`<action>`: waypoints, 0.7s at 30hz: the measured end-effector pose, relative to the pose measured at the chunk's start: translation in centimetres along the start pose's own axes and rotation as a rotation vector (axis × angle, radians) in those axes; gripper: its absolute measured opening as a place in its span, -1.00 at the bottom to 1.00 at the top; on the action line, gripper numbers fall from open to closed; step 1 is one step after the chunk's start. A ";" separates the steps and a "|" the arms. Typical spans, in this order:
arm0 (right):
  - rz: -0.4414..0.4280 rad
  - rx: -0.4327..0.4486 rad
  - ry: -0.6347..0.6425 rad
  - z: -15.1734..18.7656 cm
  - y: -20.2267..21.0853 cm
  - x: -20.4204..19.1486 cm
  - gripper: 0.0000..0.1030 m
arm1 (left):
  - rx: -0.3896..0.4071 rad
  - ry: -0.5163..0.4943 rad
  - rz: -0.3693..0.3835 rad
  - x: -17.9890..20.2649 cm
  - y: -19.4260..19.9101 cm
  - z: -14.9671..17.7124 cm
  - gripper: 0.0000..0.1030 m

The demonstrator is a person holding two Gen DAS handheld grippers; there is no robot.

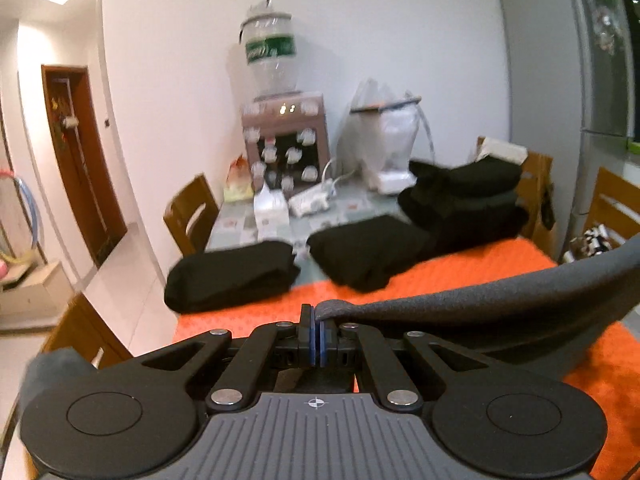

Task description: Fold clothes

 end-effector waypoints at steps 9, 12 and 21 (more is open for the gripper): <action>0.017 0.094 -0.048 -1.2 8.2 -3.4 -0.93 | 0.040 0.018 0.054 -1.7 3.8 -5.9 -0.92; 0.042 0.120 -0.046 -2.5 7.0 -3.4 -0.93 | 0.064 0.014 0.070 -1.6 0.7 -7.2 -0.92; 0.185 0.113 0.020 -6.8 -7.3 1.5 -0.98 | -0.046 -0.070 0.072 1.4 -16.2 -5.2 -0.91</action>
Point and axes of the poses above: each gripper's, at about its wrist camera, not at the fingertips, and y roughly against the way its jaws point, x to its right, z to its underside, the point moved 2 cm from there along -y, roughly the way its jaws point, and after that the axes turned 2 degrees about -y, right-handed, at the moved point
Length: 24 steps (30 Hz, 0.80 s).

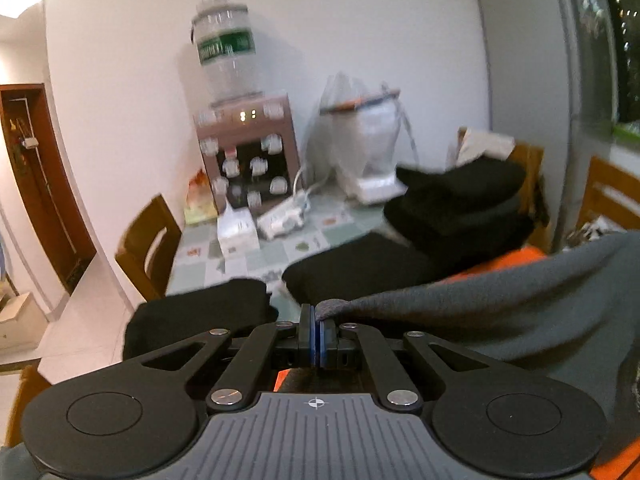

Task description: Fold clothes

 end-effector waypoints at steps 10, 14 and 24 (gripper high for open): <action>-0.003 -0.196 -0.044 0.4 -15.8 4.2 -0.98 | -0.210 0.068 -0.050 -0.3 -13.8 2.1 -0.86; -0.034 -0.287 -0.061 2.6 -18.0 4.7 -0.96 | -0.256 0.091 -0.039 -0.9 -15.6 3.2 -0.59; -0.090 -0.448 -0.075 7.9 -20.7 3.6 -0.17 | -0.275 0.181 0.013 -2.4 -12.8 4.8 -0.08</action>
Point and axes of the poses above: each gripper's, at about its wrist camera, not at the fingertips, and y roughly against the way its jaws point, x to its right, z to its underside, the point moved 2 cm from there along -y, roughly the way its jaws point, and after that the axes turned 2 degrees about -y, right-handed, at the moved point
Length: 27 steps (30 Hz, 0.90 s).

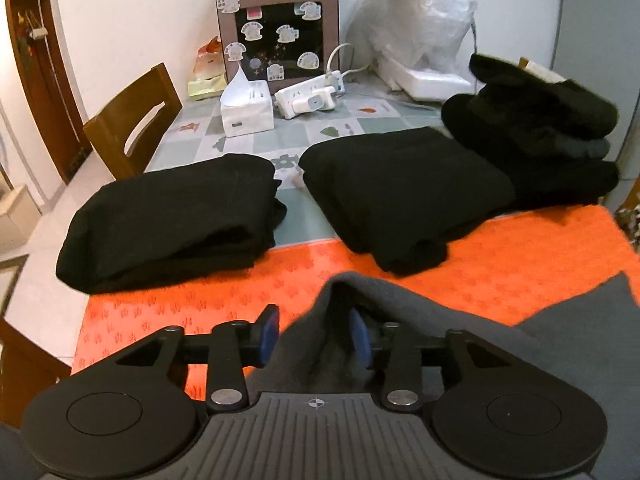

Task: Fold clothes
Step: 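Pull the sweatshirt flat across the cloth with both tools and release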

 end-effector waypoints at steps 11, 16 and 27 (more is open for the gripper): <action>-0.024 -0.037 0.023 -0.3 -2.4 -0.8 -0.91 | 0.029 0.112 0.040 -0.9 10.0 4.0 0.16; 0.025 0.066 0.082 -2.3 0.4 -1.7 -0.94 | 0.007 0.208 -0.006 -1.9 13.8 6.7 0.16; 0.202 0.110 0.061 -7.3 1.4 2.2 -0.57 | 0.018 0.419 -0.053 -0.2 17.9 10.5 0.16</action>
Point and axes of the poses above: each gripper's, at about its wrist camera, not at the fingertips, and y roughly against the way its jaws point, x to its right, z to its underside, the point moved 2 cm from there along -y, roughly the way its jaws point, and after that the axes turned 2 degrees about -y, right-handed, at the moved point
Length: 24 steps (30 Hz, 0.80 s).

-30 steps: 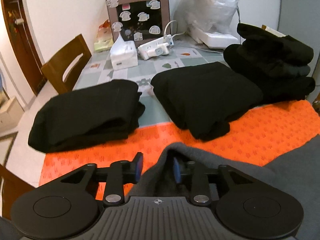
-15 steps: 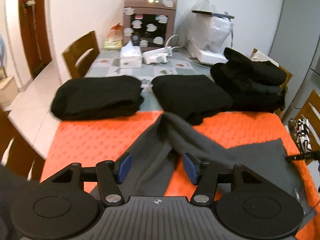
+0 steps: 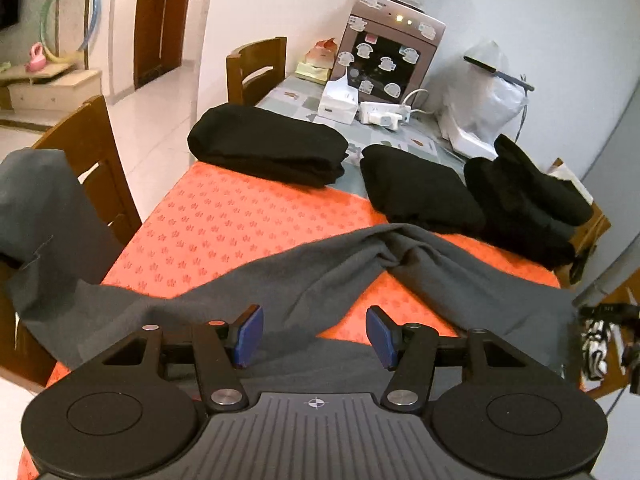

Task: Fold clothes
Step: 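Pull the sweatshirt flat across the cloth with both tools and release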

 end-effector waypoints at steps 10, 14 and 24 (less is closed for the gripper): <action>-0.178 0.028 0.040 2.2 5.3 -2.7 -0.31 | 0.007 -0.079 -0.101 -0.9 1.5 3.2 0.19; -0.264 0.016 0.073 4.3 8.6 -4.7 -0.16 | -0.010 -0.122 -0.161 -3.7 0.9 3.2 0.21; -0.378 -0.071 0.101 11.7 13.9 -12.2 0.05 | -0.126 -0.243 -0.175 -11.3 -4.9 1.5 0.23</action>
Point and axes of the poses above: each gripper's, at about its wrist camera, not at the fingertips, and y roughly against the way its jaws point, x to its right, z to its underside, the point moved 2 cm from there along -y, roughly the way its jaws point, and after that the axes turned 2 degrees about -y, right-handed, at the moved point
